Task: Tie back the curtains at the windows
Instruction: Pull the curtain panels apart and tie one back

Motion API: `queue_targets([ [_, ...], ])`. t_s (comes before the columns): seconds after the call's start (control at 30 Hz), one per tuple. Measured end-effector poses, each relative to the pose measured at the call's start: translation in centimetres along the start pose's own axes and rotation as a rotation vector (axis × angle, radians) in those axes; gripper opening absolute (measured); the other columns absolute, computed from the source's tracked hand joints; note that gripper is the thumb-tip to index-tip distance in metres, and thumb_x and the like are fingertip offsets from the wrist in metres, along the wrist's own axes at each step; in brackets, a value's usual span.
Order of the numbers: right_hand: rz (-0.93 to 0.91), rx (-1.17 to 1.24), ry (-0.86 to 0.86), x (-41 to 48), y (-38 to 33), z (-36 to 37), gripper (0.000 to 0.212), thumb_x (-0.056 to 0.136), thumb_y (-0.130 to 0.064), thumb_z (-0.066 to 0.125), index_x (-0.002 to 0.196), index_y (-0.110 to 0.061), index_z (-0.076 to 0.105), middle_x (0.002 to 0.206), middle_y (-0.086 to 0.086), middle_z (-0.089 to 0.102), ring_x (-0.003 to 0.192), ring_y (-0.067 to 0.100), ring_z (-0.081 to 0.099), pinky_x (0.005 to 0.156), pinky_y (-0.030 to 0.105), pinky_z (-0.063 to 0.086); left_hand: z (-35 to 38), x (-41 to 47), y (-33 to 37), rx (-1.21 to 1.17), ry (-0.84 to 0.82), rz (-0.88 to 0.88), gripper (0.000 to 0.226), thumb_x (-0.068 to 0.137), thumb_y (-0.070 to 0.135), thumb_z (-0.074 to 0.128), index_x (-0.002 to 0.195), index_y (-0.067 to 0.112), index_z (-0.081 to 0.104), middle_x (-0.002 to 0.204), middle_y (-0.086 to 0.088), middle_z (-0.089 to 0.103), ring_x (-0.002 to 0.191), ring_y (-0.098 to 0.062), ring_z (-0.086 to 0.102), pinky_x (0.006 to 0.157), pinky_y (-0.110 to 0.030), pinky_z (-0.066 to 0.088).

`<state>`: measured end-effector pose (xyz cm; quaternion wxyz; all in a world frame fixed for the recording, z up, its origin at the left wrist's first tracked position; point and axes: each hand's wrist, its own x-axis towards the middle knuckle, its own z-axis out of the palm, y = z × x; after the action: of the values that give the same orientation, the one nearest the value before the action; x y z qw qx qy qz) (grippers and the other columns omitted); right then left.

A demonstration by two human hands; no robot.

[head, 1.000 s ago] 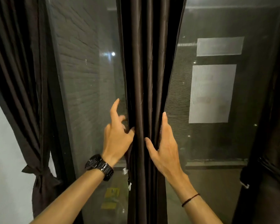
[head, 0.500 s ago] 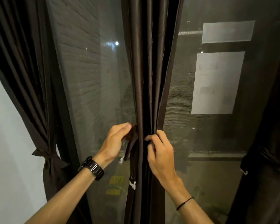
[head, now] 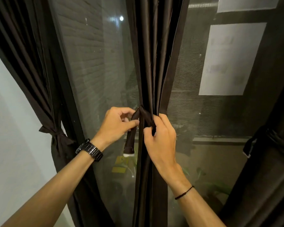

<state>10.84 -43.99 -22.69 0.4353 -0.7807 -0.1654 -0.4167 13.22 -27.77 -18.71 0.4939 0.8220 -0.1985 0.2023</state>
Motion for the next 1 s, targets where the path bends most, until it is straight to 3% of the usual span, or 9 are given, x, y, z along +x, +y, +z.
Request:
queue_targets([
  [0.1, -0.003, -0.025, -0.022, 0.2, 0.2, -0.4, 0.015, 0.088, -0.001, 0.055, 0.098, -0.002, 0.066, 0.099, -0.002, 0.054, 0.070, 0.006, 0.044, 0.065, 0.016, 0.035, -0.2, 0.1, 0.3, 0.129, 0.163, -0.005, 0.019, 0.088, 0.003, 0.078, 0.093, 0.021, 0.081, 0.076, 0.006, 0.078, 0.069, -0.007, 0.075, 0.075, -0.027, 0.059],
  [0.2, -0.024, -0.023, -0.050, 0.2, 0.1, -0.5, 0.011, 0.087, 0.003, 0.054, 0.091, -0.003, 0.063, 0.094, -0.004, 0.050, 0.064, 0.007, 0.041, 0.060, 0.013, 0.031, 0.3, 0.4, 1.1, 0.177, 0.354, -0.021, 0.028, 0.090, 0.000, 0.072, 0.111, 0.015, 0.080, 0.101, 0.004, 0.081, 0.089, 0.011, 0.072, 0.083, -0.010, 0.055],
  [0.37, -0.098, 0.050, -0.058, 0.3, 0.1, -0.8, 0.027, 0.087, 0.008, 0.054, 0.107, -0.004, 0.067, 0.096, -0.009, 0.052, 0.074, -0.007, 0.046, 0.071, 0.002, 0.034, 2.1, 0.1, 1.4, -0.314, -0.071, 0.035, 0.048, 0.091, 0.027, 0.067, 0.135, 0.010, 0.064, 0.123, 0.001, 0.076, 0.120, -0.014, 0.069, 0.103, -0.027, 0.052],
  [0.5, -0.161, 0.099, -0.148, 0.7, 0.3, -1.1, 0.029, 0.084, 0.011, 0.054, 0.107, 0.000, 0.068, 0.096, -0.001, 0.061, 0.083, 0.000, 0.054, 0.078, -0.001, 0.035, 4.6, 0.3, 2.8, -0.430, -0.024, -0.095, 0.049, 0.073, 0.032, 0.085, 0.114, 0.013, 0.066, 0.092, 0.009, 0.077, 0.093, -0.010, 0.074, 0.078, -0.022, 0.056],
  [0.67, -0.194, 0.195, -0.389, 2.2, 0.7, -3.0, 0.026, 0.080, 0.012, 0.054, 0.092, -0.011, 0.061, 0.088, -0.008, 0.057, 0.079, -0.002, 0.051, 0.071, 0.010, 0.037, 5.4, 2.2, 4.5, -0.532, 0.192, -0.326, 0.059, 0.069, 0.015, 0.094, 0.112, 0.008, 0.055, 0.097, -0.004, 0.071, 0.092, -0.019, 0.074, 0.075, -0.034, 0.060],
  [0.77, -0.016, 0.381, -0.519, 3.2, 2.0, -4.8, 0.037, 0.071, 0.007, 0.053, 0.096, -0.013, 0.070, 0.105, -0.004, 0.071, 0.081, 0.013, 0.066, 0.073, 0.035, 0.053, 6.5, 3.0, 5.1, -0.461, 0.275, -0.363, 0.047, 0.077, 0.010, 0.088, 0.106, 0.013, 0.051, 0.104, -0.006, 0.066, 0.098, -0.021, 0.070, 0.081, -0.037, 0.060],
  [0.83, 0.105, 0.483, -0.303, 3.7, 3.2, -6.3, 0.042, 0.069, 0.003, 0.050, 0.098, -0.010, 0.078, 0.115, 0.001, 0.075, 0.091, 0.015, 0.071, 0.079, 0.040, 0.056, 7.0, 3.1, 5.2, -0.433, 0.303, -0.371, 0.043, 0.079, 0.009, 0.086, 0.101, 0.018, 0.050, 0.106, -0.005, 0.067, 0.101, -0.020, 0.069, 0.085, -0.037, 0.059],
  [0.93, 0.193, 0.281, 0.101, 4.6, 5.4, -8.1, 0.035, 0.081, -0.002, 0.059, 0.103, -0.027, 0.070, 0.118, -0.012, 0.067, 0.113, 0.016, 0.060, 0.089, 0.035, 0.051, 7.0, 3.2, 5.2, -0.500, 0.283, -0.387, 0.045, 0.079, 0.007, 0.086, 0.103, 0.019, 0.050, 0.112, -0.004, 0.068, 0.106, -0.020, 0.069, 0.092, -0.040, 0.059],
  [1.0, 0.293, 0.136, -0.029, 5.6, 6.7, -8.5, 0.040, 0.091, -0.018, 0.069, 0.126, -0.036, 0.057, 0.132, -0.014, 0.055, 0.126, 0.011, 0.047, 0.095, 0.028, 0.043, 6.8, 3.3, 5.1, -0.508, 0.264, -0.390, 0.046, 0.079, 0.006, 0.087, 0.104, 0.020, 0.050, 0.114, -0.004, 0.069, 0.107, -0.020, 0.069, 0.097, -0.043, 0.059],
])
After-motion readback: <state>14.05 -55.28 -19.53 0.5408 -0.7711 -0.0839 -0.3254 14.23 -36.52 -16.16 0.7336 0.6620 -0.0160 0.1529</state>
